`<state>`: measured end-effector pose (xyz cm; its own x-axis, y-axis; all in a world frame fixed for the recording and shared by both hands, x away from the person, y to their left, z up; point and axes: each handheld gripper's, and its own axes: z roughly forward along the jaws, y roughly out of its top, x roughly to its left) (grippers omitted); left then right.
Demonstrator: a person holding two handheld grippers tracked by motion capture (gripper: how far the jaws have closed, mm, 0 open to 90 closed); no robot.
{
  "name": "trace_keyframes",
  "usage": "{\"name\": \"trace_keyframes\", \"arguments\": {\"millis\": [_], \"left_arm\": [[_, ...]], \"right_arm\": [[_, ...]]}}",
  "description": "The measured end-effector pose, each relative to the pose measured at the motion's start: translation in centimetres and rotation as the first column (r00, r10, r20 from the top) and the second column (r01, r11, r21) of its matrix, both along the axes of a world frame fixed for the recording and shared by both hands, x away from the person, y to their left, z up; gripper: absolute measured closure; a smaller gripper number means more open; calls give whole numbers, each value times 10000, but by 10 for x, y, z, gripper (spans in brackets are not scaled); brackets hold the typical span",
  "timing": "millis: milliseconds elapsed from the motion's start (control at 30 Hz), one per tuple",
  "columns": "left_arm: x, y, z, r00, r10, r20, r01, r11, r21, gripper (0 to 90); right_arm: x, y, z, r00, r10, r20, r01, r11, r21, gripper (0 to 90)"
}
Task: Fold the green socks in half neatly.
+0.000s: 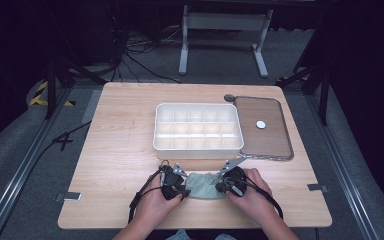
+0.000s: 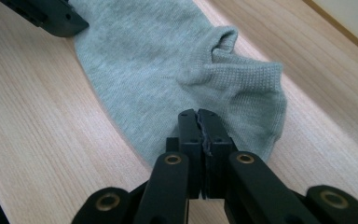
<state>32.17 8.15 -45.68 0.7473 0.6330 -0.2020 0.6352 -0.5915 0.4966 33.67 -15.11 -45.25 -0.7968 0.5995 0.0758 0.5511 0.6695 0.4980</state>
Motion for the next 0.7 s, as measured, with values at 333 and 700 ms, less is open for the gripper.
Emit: {"name": "trace_keyframes", "arguments": {"millis": [333,700], "left_arm": [[-4,3,12,9991,93,404,-100,9998,170,827],[-8,2,18,9993,-39,369,16,9980,635,826]], "right_arm": [[-3,6,6,10000,67,58,-72,9960,889,897],[-4,37,-2,9995,96,297,-138,9895,1441,896]]}}
